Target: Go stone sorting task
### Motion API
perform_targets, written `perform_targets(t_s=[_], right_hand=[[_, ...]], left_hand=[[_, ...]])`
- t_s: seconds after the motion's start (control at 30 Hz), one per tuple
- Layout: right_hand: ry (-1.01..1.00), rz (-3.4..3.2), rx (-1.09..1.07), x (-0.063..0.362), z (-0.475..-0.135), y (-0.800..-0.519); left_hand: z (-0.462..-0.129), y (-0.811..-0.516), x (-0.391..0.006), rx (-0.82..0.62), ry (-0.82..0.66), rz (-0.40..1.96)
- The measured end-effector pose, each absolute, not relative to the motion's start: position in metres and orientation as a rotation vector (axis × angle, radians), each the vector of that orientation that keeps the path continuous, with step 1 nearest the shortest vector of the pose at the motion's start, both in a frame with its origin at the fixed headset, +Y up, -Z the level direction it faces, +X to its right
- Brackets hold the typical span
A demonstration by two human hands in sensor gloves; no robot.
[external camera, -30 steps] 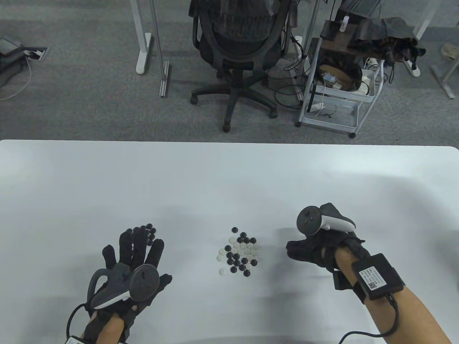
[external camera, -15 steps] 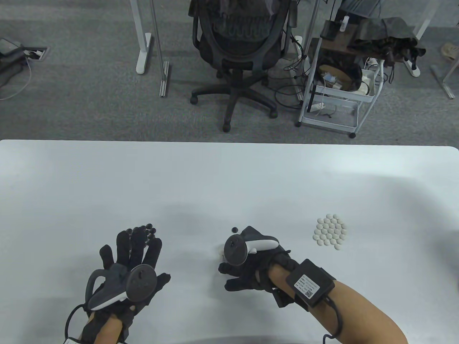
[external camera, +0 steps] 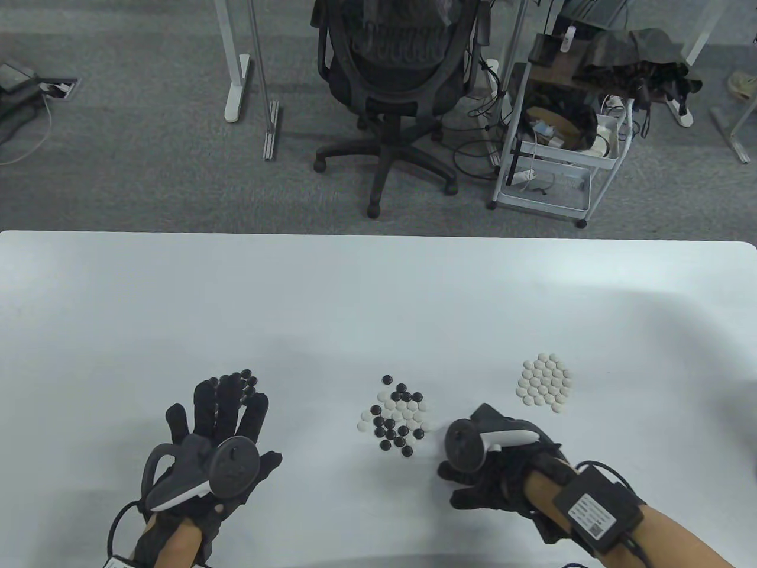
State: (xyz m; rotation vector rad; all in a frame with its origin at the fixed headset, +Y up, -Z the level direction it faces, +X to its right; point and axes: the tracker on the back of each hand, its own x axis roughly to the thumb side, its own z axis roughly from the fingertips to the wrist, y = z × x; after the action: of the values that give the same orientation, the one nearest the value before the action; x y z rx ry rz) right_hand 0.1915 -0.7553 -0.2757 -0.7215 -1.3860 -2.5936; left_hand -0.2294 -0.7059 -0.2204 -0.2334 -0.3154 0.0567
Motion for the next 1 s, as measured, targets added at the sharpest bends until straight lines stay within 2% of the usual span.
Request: perform_targets(t_s=[0.17,0.3,0.8,0.87,1.0], right_hand=[[-1.382,-2.717,-0.351,0.267,-0.292,-0.752],[-1.368,-2.785,-0.222,0.289,-0.306,-0.754],[-1.352,-2.859,-0.092,0.296,-0.337,-0.76],[-1.36,-2.868,-0.101,0.295,-0.338,-0.756],[-1.257,-3.016,-0.221,0.278,-0.345,-0.723]], left_hand=[[-0.221,-0.706,-0.23,-0.237,-0.314,0.057],[-0.221,-0.706,-0.229,-0.241,-0.314,0.056],[-0.221,-0.706,-0.228,-0.248,-0.307,0.058],[-0.221,-0.706,-0.228,-0.247,-0.307,0.058],[-0.221,-0.706,-0.227,-0.249,-0.308,0.056]])
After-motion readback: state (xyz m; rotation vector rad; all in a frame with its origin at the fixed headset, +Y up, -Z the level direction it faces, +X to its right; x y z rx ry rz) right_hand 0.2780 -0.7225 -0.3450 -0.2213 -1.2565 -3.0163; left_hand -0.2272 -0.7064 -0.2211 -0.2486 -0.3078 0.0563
